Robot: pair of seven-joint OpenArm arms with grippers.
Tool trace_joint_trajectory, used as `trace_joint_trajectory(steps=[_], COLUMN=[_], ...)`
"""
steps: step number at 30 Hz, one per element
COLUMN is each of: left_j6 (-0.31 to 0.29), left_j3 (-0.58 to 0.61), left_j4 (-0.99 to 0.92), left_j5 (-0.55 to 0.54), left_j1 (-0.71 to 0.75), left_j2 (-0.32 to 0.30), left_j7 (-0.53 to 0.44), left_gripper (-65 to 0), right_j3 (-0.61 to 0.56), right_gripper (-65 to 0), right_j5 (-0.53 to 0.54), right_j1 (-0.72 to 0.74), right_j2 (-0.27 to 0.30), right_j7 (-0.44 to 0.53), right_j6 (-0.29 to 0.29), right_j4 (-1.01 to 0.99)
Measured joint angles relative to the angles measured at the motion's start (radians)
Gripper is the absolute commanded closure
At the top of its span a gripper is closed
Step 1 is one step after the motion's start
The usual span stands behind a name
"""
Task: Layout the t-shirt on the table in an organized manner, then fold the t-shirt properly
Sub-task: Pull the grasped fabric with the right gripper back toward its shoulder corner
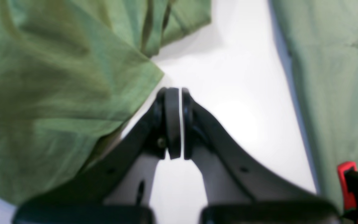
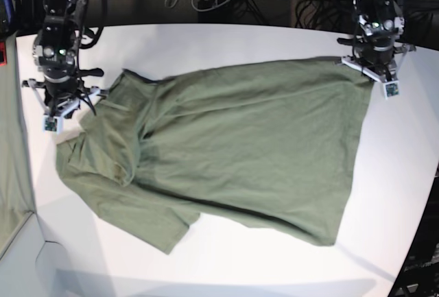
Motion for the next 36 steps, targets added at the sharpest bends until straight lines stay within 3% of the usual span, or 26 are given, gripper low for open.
trace_joint_trajectory(steps=[5,8,16,19,21,23,25,26,36], left_j6=[0.0,0.0,0.0,0.0,0.0,0.0,0.0,0.0,0.0], left_j3=[0.0,0.0,0.0,0.0,0.0,0.0,0.0,0.0,0.0], left_j4=[0.0,0.0,0.0,0.0,0.0,0.0,0.0,0.0,-0.001], left_j5=[-0.001,0.0,-0.002,-0.003,-0.004,-0.003,-0.004,-0.004,-0.004], left_j1=[0.0,0.0,0.0,0.0,0.0,0.0,0.0,-0.002,-0.015], left_j2=[0.0,0.0,0.002,0.002,0.003,0.003,0.003,0.003,0.003], left_j7=[0.0,0.001,0.0,0.001,0.0,0.0,0.0,0.001,0.007], left_gripper=[-0.4,-0.4,-0.4,-0.4,-0.4,-0.4,-0.4,-0.4,-0.4], right_j3=[-0.038,-0.031,-0.033,-0.033,-0.033,-0.032,-0.034,-0.033,-0.024], right_gripper=[-20.2,-27.2,-30.8,-30.4,-27.3,-17.7,-3.2,0.0,0.0], right_j5=[0.008,0.005,0.006,0.005,0.003,-0.001,0.003,0.002,-0.002], right_j1=[0.056,0.079,0.15,0.162,0.162,0.159,0.156,0.156,0.07], right_j2=[-0.006,-0.005,-0.005,-0.003,-0.003,-0.002,-0.004,-0.003,-0.003], right_j7=[0.003,0.003,0.006,0.01,0.011,0.014,0.014,0.012,0.009], right_j6=[0.002,0.0,0.0,0.001,0.031,0.111,0.131,0.131,0.131], right_j4=[-0.088,-0.125,-0.26,-0.285,-0.285,-0.285,-0.284,-0.284,-0.175])
